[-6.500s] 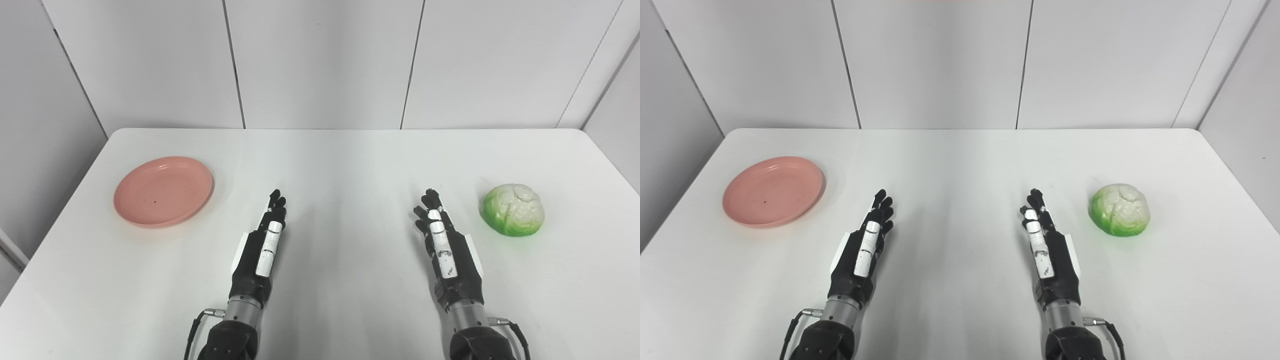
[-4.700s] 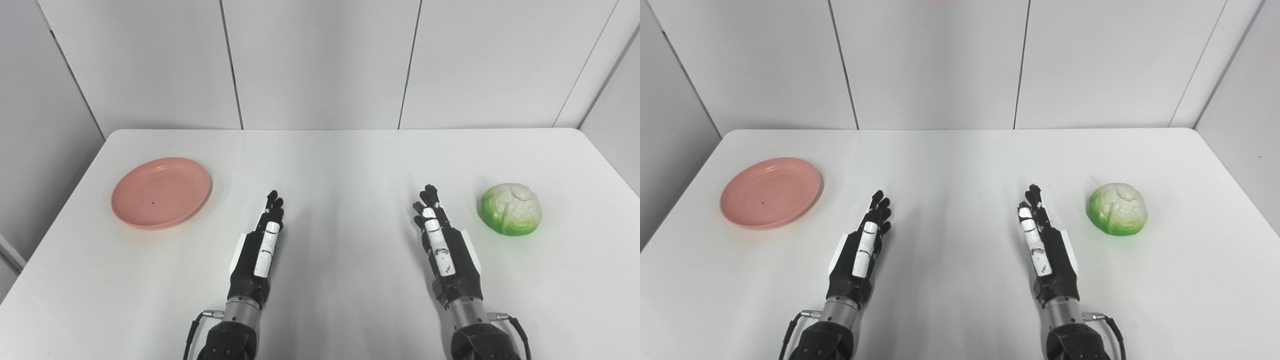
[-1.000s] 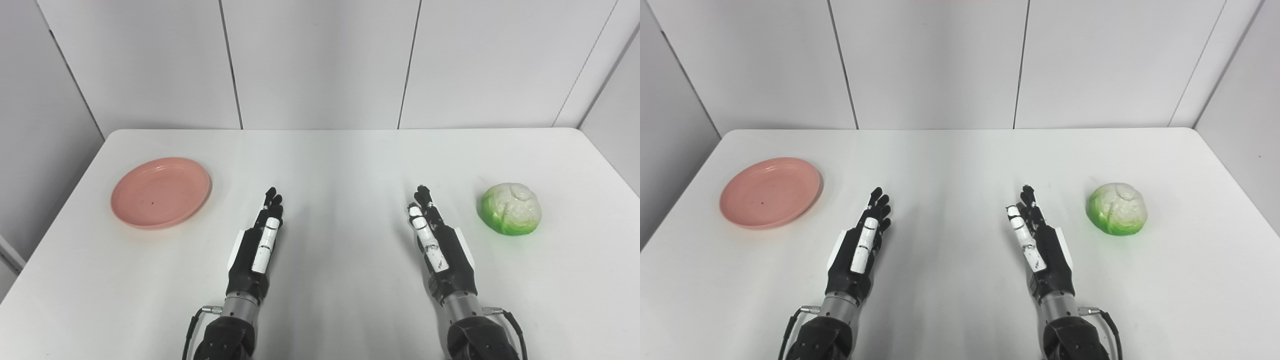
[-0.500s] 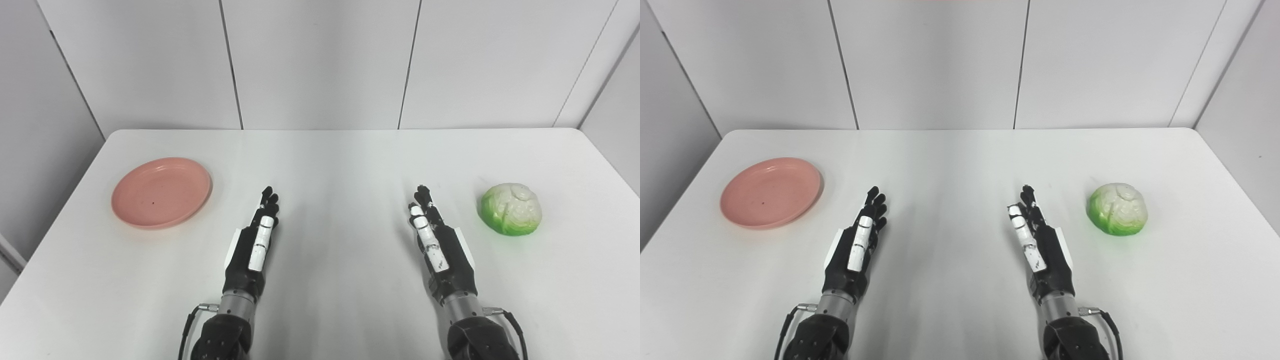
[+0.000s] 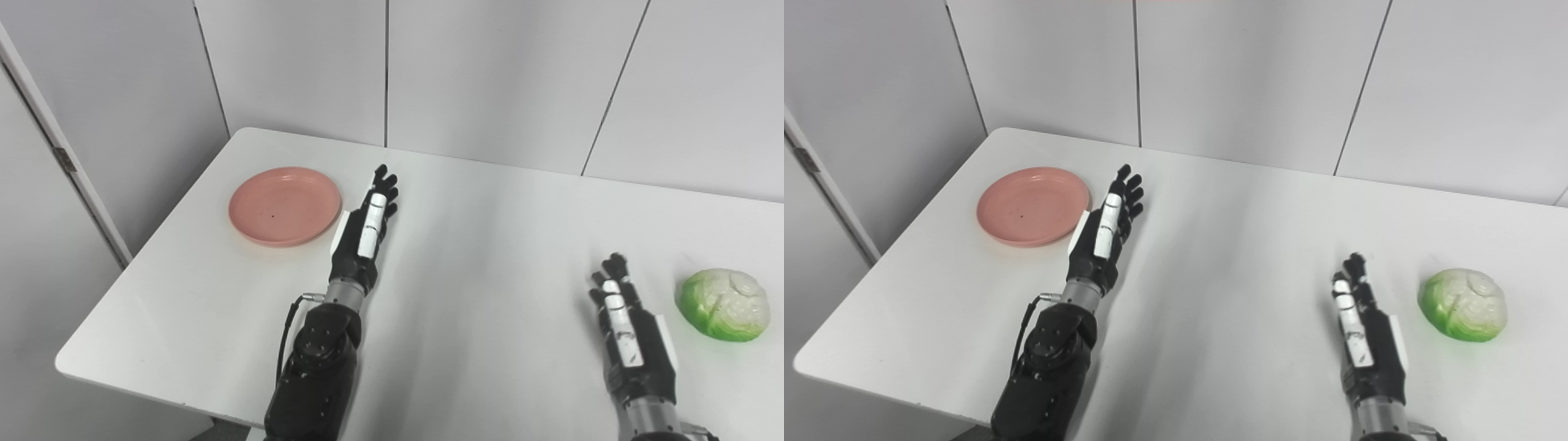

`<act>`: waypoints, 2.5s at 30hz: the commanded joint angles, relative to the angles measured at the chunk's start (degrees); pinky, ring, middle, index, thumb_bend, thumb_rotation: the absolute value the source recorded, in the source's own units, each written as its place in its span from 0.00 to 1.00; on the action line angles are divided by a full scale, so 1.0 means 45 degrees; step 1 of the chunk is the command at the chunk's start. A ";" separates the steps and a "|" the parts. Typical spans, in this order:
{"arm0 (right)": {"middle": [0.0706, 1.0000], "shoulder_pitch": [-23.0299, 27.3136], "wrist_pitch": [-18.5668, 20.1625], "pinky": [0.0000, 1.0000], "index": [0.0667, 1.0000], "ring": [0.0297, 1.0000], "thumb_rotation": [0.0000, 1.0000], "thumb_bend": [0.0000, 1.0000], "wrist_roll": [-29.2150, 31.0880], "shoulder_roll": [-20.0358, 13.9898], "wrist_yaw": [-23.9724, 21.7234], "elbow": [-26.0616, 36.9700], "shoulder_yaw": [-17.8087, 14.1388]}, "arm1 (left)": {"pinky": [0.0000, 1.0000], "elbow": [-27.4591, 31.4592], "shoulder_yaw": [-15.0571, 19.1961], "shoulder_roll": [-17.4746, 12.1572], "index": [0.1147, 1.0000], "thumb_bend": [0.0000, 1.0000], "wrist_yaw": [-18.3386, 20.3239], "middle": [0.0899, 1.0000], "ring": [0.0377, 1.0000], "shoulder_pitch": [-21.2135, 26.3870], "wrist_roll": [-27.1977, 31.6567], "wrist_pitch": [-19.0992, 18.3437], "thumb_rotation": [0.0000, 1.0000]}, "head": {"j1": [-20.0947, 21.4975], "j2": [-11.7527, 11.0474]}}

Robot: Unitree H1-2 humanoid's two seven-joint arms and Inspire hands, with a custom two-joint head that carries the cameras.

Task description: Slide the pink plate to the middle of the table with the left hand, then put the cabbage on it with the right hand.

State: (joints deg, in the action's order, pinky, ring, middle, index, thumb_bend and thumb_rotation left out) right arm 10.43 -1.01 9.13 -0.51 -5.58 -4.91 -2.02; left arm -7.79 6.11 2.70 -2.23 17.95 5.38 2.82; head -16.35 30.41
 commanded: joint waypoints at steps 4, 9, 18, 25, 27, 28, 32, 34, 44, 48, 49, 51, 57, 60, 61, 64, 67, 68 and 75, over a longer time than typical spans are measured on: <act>0.97 -0.0031 -0.1147 0.98 0.95 0.96 0.70 0.66 0.0087 0.0006 -0.0215 -0.0483 -0.0021 | 0.87 -0.0376 0.0715 -0.0649 0.85 0.77 -0.0458 0.86 0.87 0.1343 0.0045 0.1068 1.00 | -0.0070 -0.0124; 0.99 -0.0104 -0.1479 1.00 0.98 0.98 0.79 0.62 -0.0119 -0.0383 -0.0604 -0.0467 0.0226 | 0.85 -0.0647 0.0982 -0.1132 0.82 0.79 -0.0887 0.83 0.85 0.1729 -0.0283 0.1334 1.00 | -0.0119 -0.0085; 0.96 0.0006 -0.1229 0.99 0.94 0.96 0.67 0.67 0.0620 -0.0225 -0.0533 -0.0625 -0.0234 | 0.81 -0.1365 0.1854 -0.2138 0.74 0.80 -0.1525 0.75 0.78 0.2376 -0.0279 0.1426 1.00 | -0.0276 0.0085; 0.98 -0.0009 -0.1287 1.00 0.97 0.98 0.75 0.68 0.0348 -0.0541 -0.0753 -0.0586 -0.0019 | 0.73 -0.2127 0.2649 -0.2981 0.69 0.78 -0.1871 0.70 0.72 0.2571 -0.0004 0.1674 1.00 | -0.0392 0.0157; 0.98 0.0017 -0.1271 1.00 0.97 0.98 0.73 0.69 0.0484 -0.0503 -0.0748 -0.0645 -0.0067 | 0.70 -0.2350 0.2830 -0.3253 0.69 0.78 -0.2111 0.70 0.72 0.2568 -0.0141 0.1656 1.00 | -0.0397 0.0167; 0.98 0.0029 -0.1270 1.00 0.97 0.97 0.72 0.68 0.0531 -0.0485 -0.0727 -0.0673 -0.0097 | 0.70 -0.2503 0.2884 -0.3369 0.69 0.79 -0.2195 0.70 0.72 0.2579 -0.0200 0.1710 1.00 | -0.0424 0.0146; 0.97 0.0088 -0.1312 1.00 0.96 0.97 0.70 0.68 0.0681 -0.0471 -0.0762 -0.0768 -0.0127 | 0.69 -0.3497 0.3164 -0.3783 0.68 0.79 -0.2432 0.69 0.70 0.2709 -0.0124 0.2482 1.00 | -0.0450 0.0141; 0.97 0.0092 -0.1296 1.00 0.96 0.97 0.71 0.69 0.0672 -0.0500 -0.0789 -0.0786 -0.0104 | 0.70 -0.4064 0.3254 -0.3985 0.68 0.78 -0.2494 0.69 0.71 0.2782 -0.0070 0.2925 1.00 | -0.0472 0.0101; 0.98 0.0013 -0.1248 1.00 0.97 0.97 0.73 0.67 0.0649 -0.0564 -0.0793 -0.0656 -0.0085 | 0.75 -0.5671 0.3567 -0.4518 0.70 0.82 -0.2449 0.72 0.75 0.2941 0.0535 0.3223 1.00 | -0.0488 0.0127; 0.99 -0.0023 -0.1145 1.00 0.98 0.98 0.74 0.67 0.0708 -0.0609 -0.0853 -0.0573 -0.0072 | 0.75 -0.6408 0.3635 -0.4579 0.72 0.82 -0.2307 0.73 0.75 0.3061 0.0875 0.3385 1.00 | -0.0476 0.0154; 0.99 -0.0017 -0.1173 1.00 0.98 0.98 0.74 0.67 0.0690 -0.0610 -0.0850 -0.0589 -0.0065 | 0.76 -0.6472 0.3673 -0.4536 0.73 0.83 -0.2324 0.74 0.76 0.3087 0.1002 0.3281 1.00 | -0.0459 0.0169; 0.98 -0.0012 -0.1214 1.00 0.98 0.98 0.74 0.66 0.0643 -0.0603 -0.0803 -0.0624 -0.0069 | 0.78 -0.6581 0.3739 -0.4445 0.74 0.82 -0.2259 0.75 0.77 0.3143 0.1322 0.3062 1.00 | -0.0457 0.0171; 0.98 -0.0050 -0.1171 1.00 0.97 0.97 0.72 0.68 0.0702 -0.0629 -0.0838 -0.0568 -0.0072 | 0.85 -0.7212 0.3495 -0.4386 0.80 0.83 -0.2139 0.81 0.85 0.3287 0.1449 0.2902 1.00 | -0.0494 0.0251; 0.98 -0.0058 -0.1239 1.00 0.97 0.97 0.73 0.67 0.0628 -0.0612 -0.0775 -0.0552 -0.0061 | 0.96 -0.7533 0.3217 -0.4439 0.89 0.83 -0.1672 0.90 0.93 0.3316 0.1536 0.2795 1.00 | -0.0483 0.0273; 0.98 -0.0057 -0.1228 1.00 0.97 0.97 0.73 0.67 0.0604 -0.0623 -0.0777 -0.0531 -0.0044 | 0.99 -0.7632 0.3143 -0.4446 0.92 0.83 -0.1528 0.93 0.96 0.3337 0.1598 0.2800 1.00 | -0.0481 0.0285; 0.98 -0.0091 -0.1098 1.00 0.97 0.97 0.74 0.68 0.0534 -0.0658 -0.0753 -0.0384 -0.0014 | 1.00 -0.7951 0.2963 -0.4448 0.96 0.84 -0.1334 0.96 0.99 0.3426 0.1568 0.2868 1.00 | -0.0486 0.0290; 0.98 -0.0093 -0.1077 1.00 0.97 0.97 0.75 0.68 0.0537 -0.0640 -0.0735 -0.0358 -0.0020 | 1.00 -0.8465 0.2699 -0.4569 0.99 0.84 -0.0768 0.99 1.00 0.3511 0.1537 0.3105 1.00 | -0.0484 0.0296; 0.97 -0.0099 -0.1057 1.00 0.97 0.97 0.74 0.68 0.0563 -0.0631 -0.0735 -0.0341 -0.0027 | 1.00 -0.8578 0.2647 -0.4596 1.00 0.85 -0.0649 1.00 1.00 0.3535 0.1553 0.3049 1.00 | -0.0454 0.0287; 0.97 -0.0065 -0.1057 1.00 0.96 0.96 0.71 0.69 0.0657 -0.0521 -0.0691 -0.0410 -0.0067 | 1.00 -0.8276 0.2095 -0.4415 0.98 0.87 -0.1268 0.99 1.00 0.3510 0.0817 0.1992 1.00 | -0.0394 0.0304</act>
State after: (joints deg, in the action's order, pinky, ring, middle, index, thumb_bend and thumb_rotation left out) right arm 11.13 -4.74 11.45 -2.93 -8.31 -6.29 -1.96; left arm -46.24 16.60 -17.20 -6.98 31.28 10.56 13.40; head -18.11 31.73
